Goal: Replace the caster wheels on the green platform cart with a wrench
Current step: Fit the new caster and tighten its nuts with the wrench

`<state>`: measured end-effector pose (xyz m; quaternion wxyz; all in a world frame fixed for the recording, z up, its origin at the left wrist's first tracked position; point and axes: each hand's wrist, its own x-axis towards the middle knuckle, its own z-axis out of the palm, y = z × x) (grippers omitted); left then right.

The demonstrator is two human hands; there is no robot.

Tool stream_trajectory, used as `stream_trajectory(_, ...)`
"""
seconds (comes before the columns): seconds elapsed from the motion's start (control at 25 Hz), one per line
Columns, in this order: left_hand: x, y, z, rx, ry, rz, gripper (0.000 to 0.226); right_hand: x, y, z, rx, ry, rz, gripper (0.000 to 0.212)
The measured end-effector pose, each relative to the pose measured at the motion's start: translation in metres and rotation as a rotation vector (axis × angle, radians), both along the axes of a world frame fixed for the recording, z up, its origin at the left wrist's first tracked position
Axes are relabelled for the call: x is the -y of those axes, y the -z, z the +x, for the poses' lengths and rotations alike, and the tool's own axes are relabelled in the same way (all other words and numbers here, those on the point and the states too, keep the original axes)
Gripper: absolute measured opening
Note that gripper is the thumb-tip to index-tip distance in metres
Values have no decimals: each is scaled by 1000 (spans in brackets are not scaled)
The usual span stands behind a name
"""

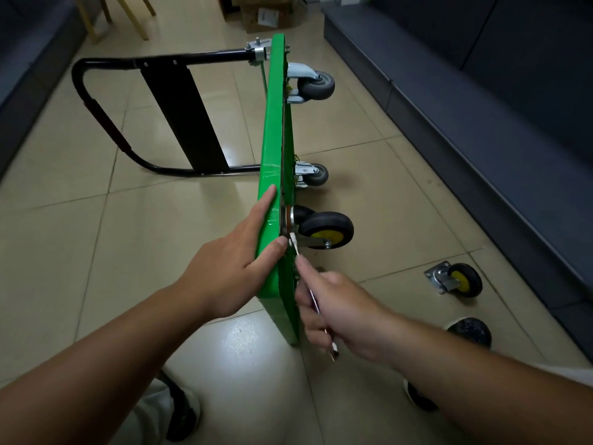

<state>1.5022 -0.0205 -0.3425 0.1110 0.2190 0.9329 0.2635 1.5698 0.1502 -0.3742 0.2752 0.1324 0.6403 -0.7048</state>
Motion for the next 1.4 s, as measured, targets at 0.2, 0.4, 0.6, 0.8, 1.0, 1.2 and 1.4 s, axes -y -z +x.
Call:
stream_trajectory(0.2, 1, 1, -1, 20, -12, 12, 70, -28, 68, -11, -499, 56, 491, 41)
stream_trajectory(0.4, 0, 3, -1, 6, -18, 21, 69, -19, 102, -41, -666, 66, 515, 36)
stream_trajectory(0.6, 1, 6, -1, -7, -19, 44, 68, -9, 105, -50, -678, 12, 443, 37)
stream_trajectory(0.8, 1, 5, 0, -2, -33, 60, 69, -18, 105, -61, -660, -204, 472, 55)
stream_trajectory(1.0, 0, 5, 1, -1, -34, 88, 68, -22, 92, -56, -610, -241, 420, 47)
stream_trajectory(1.2, -3, 5, 2, -23, -24, 46, 70, -7, 50, -32, -261, -196, 67, 45)
stream_trajectory(1.4, -3, 4, 3, -39, -35, 34, 66, -3, -10, -28, 163, -163, -214, 55)
